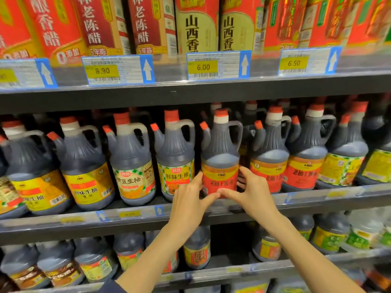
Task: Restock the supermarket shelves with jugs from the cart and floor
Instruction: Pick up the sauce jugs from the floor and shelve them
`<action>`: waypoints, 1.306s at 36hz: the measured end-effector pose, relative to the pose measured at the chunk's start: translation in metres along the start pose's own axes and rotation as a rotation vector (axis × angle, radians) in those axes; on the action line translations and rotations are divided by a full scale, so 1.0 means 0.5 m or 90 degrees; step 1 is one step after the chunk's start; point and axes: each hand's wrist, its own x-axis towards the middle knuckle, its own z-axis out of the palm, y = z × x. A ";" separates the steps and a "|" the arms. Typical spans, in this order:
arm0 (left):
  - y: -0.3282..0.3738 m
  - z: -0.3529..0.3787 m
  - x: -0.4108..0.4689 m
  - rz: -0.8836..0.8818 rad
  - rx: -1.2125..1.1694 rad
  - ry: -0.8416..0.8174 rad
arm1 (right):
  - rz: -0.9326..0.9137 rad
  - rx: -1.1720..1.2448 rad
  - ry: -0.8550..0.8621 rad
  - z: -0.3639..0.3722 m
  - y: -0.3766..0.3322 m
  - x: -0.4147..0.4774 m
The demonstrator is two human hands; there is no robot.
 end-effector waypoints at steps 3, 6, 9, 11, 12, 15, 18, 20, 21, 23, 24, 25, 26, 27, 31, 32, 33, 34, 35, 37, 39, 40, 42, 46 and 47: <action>0.009 0.002 0.004 -0.005 -0.005 0.023 | 0.022 -0.013 -0.037 -0.006 0.007 0.015; 0.016 0.012 0.005 -0.010 0.001 0.037 | 0.032 -0.019 -0.075 -0.015 0.008 0.031; 0.022 0.014 0.005 -0.020 0.018 0.047 | 0.022 -0.037 -0.088 -0.016 0.012 0.033; 0.022 0.014 0.005 -0.022 0.029 0.054 | 0.011 -0.046 -0.085 -0.012 0.016 0.027; 0.022 0.014 0.006 -0.026 0.031 0.053 | 0.006 -0.055 -0.079 -0.011 0.020 0.025; 0.027 0.014 0.010 -0.046 0.040 0.035 | 0.011 -0.048 -0.081 -0.011 0.023 0.027; 0.032 0.013 0.019 -0.062 0.065 0.011 | 0.020 -0.020 -0.100 -0.012 0.025 0.031; 0.029 0.012 0.023 -0.066 0.082 0.003 | 0.021 -0.016 -0.098 -0.013 0.025 0.030; 0.026 0.012 0.023 -0.066 0.082 0.000 | 0.021 -0.019 -0.092 -0.012 0.027 0.030; 0.020 0.012 0.025 -0.069 0.071 -0.008 | 0.016 -0.039 -0.077 -0.007 0.032 0.030; 0.018 0.012 0.026 -0.070 0.066 -0.013 | 0.012 -0.055 -0.068 -0.004 0.034 0.029; 0.017 0.011 0.028 -0.072 0.062 -0.018 | 0.007 -0.076 -0.061 0.000 0.037 0.029; 0.016 0.010 0.031 -0.071 0.058 -0.024 | -0.001 -0.101 -0.052 0.003 0.039 0.028; 0.017 0.008 0.033 -0.069 0.057 -0.031 | -0.007 -0.124 -0.044 0.006 0.041 0.028; 0.016 0.004 0.037 -0.064 0.052 -0.046 | -0.023 -0.152 -0.024 0.008 0.040 0.025; 0.017 0.003 0.036 -0.065 0.051 -0.044 | -0.025 -0.153 -0.022 0.007 0.040 0.025; 0.018 0.003 0.036 -0.066 0.050 -0.040 | -0.023 -0.157 -0.024 0.005 0.040 0.025; 0.019 0.004 0.035 -0.067 0.049 -0.037 | -0.024 -0.159 -0.026 0.003 0.039 0.025; 0.020 0.004 0.034 -0.069 0.049 -0.032 | -0.022 -0.159 -0.031 0.001 0.037 0.026; 0.022 0.005 0.033 -0.072 0.050 -0.027 | -0.018 -0.150 -0.038 -0.002 0.034 0.027; 0.023 0.007 0.031 -0.079 0.041 -0.025 | -0.018 -0.133 -0.043 -0.007 0.029 0.026; 0.023 0.008 0.031 -0.079 0.036 -0.024 | -0.021 -0.124 -0.041 -0.008 0.028 0.026; 0.021 0.009 0.030 -0.076 0.032 -0.022 | -0.018 -0.111 -0.039 -0.010 0.023 0.024; 0.018 0.005 0.029 -0.061 0.027 -0.022 | -0.016 -0.123 -0.029 -0.009 0.017 0.017; 0.019 0.002 0.028 -0.058 0.027 -0.026 | -0.010 -0.127 -0.034 -0.010 0.014 0.015</action>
